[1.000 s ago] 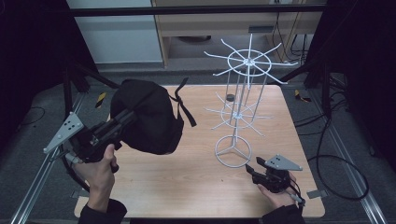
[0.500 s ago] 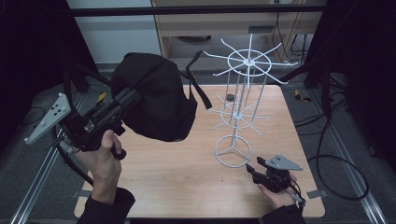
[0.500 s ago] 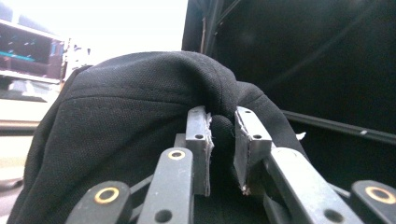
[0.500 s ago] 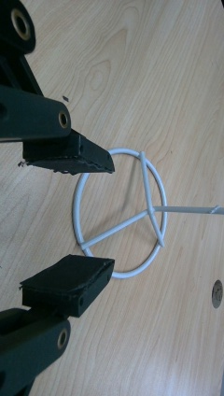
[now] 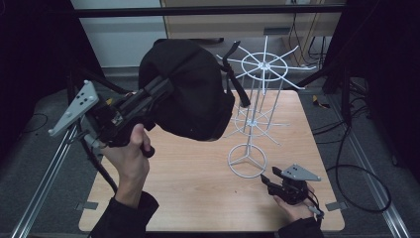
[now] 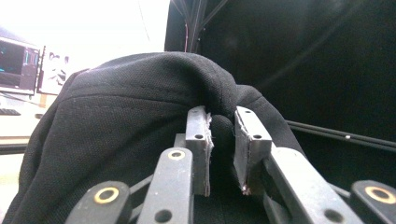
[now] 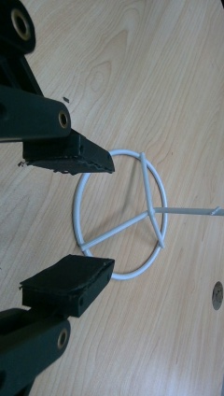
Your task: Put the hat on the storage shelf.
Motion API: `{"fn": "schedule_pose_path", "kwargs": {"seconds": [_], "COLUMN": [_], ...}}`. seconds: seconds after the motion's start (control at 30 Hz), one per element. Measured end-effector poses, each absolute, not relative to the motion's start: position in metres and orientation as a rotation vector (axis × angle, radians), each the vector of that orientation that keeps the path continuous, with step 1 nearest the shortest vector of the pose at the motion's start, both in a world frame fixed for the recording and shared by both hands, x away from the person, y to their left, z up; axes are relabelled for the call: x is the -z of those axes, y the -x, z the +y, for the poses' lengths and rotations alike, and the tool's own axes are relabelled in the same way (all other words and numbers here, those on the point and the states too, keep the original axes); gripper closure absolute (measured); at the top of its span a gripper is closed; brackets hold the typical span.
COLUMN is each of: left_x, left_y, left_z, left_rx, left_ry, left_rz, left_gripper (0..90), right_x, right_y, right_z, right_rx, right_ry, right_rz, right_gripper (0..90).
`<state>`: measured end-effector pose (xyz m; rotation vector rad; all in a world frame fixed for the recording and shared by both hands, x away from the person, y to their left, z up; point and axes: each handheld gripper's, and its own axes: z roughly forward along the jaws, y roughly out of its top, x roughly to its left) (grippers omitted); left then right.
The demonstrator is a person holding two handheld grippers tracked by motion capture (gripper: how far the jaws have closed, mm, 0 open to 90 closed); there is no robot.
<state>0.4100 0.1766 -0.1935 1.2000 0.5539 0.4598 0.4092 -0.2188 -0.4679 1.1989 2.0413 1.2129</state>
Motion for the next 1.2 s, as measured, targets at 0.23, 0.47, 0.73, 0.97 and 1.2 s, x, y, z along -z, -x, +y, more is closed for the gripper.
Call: {"fn": "schedule_pose_path", "kwargs": {"seconds": [0.23, 0.47, 0.73, 0.97, 1.2], "left_x": [0.203, 0.222, 0.252, 0.275, 0.291], "left_y": [-0.425, -0.436, -0.448, -0.455, -0.460], "left_z": [0.162, 0.162, 0.163, 0.160, 0.162], "left_rx": [-0.444, -0.408, -0.385, -0.389, -0.381], "left_ry": [-1.257, -1.290, -1.351, -1.451, -1.506], "left_rz": [0.587, 0.632, 0.686, 0.715, 0.727], "left_gripper": [76.5, 76.1, 74.9, 73.4, 71.8], "right_x": [0.468, 0.468, 0.469, 0.469, 0.469], "right_y": [-0.409, -0.409, -0.410, -0.410, -0.410], "right_z": [-0.218, -0.217, -0.217, -0.217, -0.217], "right_rx": [-1.216, -1.215, -1.208, -1.209, -1.208], "right_ry": [-1.199, -1.196, -1.197, -1.199, -1.197], "right_rz": [2.047, 2.052, 2.055, 2.055, 2.053], "right_gripper": [46.9, 46.9, 46.3, 45.9, 45.6]}}
